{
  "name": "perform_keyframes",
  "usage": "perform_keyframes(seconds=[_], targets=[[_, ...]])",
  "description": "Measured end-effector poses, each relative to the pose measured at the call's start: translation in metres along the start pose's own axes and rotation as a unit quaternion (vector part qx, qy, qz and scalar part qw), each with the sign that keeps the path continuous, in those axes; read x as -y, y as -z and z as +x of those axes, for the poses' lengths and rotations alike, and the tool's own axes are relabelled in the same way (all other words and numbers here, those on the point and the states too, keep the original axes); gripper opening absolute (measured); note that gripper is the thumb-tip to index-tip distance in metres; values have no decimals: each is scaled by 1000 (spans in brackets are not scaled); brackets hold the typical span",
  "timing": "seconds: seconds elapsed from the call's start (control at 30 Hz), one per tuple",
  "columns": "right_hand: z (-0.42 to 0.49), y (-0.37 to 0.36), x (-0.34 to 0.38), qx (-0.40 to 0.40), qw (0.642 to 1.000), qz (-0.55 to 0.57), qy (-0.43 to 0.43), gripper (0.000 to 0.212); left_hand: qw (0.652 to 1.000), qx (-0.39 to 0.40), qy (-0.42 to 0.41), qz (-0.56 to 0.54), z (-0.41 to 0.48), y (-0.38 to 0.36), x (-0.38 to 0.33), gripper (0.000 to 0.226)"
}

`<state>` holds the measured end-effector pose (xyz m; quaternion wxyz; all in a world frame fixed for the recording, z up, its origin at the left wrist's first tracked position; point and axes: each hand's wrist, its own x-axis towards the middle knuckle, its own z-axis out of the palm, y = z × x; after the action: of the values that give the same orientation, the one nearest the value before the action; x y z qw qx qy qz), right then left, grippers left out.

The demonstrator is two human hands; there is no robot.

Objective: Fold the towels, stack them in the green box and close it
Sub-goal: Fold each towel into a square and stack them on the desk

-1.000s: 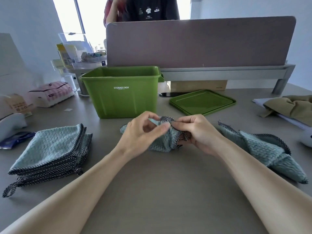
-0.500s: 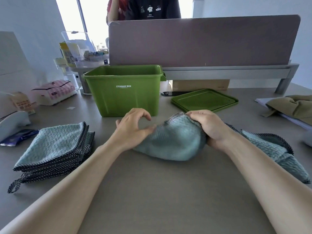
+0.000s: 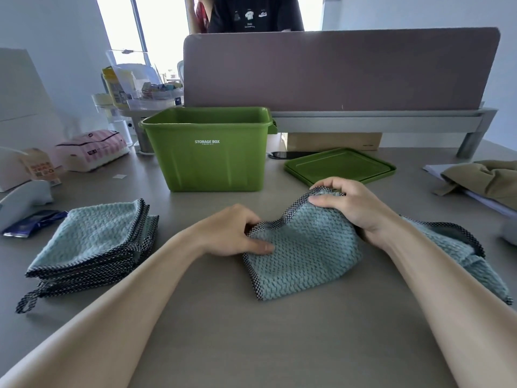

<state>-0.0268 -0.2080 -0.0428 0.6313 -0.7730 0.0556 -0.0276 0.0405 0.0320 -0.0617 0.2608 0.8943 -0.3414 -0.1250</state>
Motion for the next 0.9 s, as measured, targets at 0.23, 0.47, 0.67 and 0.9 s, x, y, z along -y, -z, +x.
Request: perform_keyframes(seconds=[0.23,0.47,0.67,0.9], targets=[[1,19,1,19,999,25,-30,44,931,-90,50,-349,-13,31,3,25],[13,20,-21,-109,936,-335,3,41,986,-102,131,33,-8,29,30,44],[13,8,-19,-23,917,-388,86,37,981,-138,107,89,-5,25,32,36],[17,3,-23,-6,891,-447,78,27,980,-141,97,98,-4,23,32,34]])
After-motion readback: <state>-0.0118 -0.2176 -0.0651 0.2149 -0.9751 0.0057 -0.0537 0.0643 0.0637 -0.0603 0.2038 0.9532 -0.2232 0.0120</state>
